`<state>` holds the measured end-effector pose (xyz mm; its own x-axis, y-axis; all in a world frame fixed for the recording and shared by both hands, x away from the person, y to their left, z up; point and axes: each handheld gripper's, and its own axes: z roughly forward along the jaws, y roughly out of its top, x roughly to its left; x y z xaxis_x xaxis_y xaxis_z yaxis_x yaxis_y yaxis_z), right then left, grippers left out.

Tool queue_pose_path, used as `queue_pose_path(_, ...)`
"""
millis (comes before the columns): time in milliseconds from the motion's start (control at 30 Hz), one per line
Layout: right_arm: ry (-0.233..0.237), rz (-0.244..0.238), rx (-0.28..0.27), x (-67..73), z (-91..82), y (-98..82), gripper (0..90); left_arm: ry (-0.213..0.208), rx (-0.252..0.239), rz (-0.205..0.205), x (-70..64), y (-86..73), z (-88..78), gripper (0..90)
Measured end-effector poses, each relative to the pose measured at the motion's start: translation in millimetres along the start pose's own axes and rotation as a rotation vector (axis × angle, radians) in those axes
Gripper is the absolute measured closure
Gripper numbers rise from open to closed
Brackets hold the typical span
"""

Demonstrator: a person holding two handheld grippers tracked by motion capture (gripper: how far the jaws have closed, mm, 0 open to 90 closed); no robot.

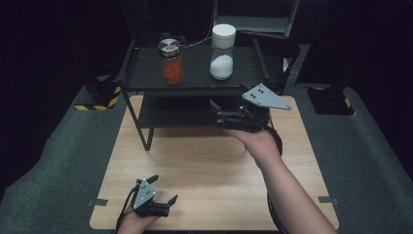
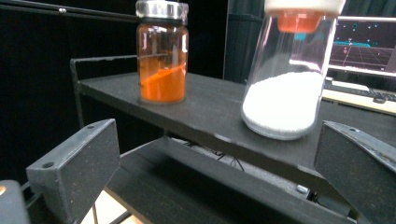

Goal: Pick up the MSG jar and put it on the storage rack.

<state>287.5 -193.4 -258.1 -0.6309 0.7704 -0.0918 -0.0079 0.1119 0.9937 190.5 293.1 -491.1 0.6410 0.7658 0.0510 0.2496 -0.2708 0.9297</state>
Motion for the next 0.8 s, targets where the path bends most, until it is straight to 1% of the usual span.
queue_pose_path(133,-0.005,-0.009,0.009,0.7,-5.3,-9.5,0.1,0.0,0.001,0.002,-0.1,0.2,0.1,0.6)
queue_pose_path(167,-0.005,-0.002,0.012,0.8,-6.7,-12.0,0.1,0.0,0.001,0.003,-0.2,0.3,0.1,0.6)
queue_pose_path(233,-0.009,-0.01,0.016,1.0,-9.1,-17.7,0.1,0.0,0.003,0.004,-0.2,0.6,0.1,0.6)
queue_pose_path(333,-0.013,-0.006,0.028,1.2,-12.3,-25.6,0.2,0.0,0.004,0.005,-0.3,0.8,0.3,0.6)
queue_pose_path(533,-0.027,-0.008,0.05,1.6,-19.1,-45.7,0.2,-0.001,0.004,0.006,-0.4,0.8,0.3,0.6)
queue_pose_path(800,-0.024,-0.016,0.091,2.6,-27.8,-73.5,0.2,-0.001,0.004,0.01,-0.5,0.7,0.2,0.6)
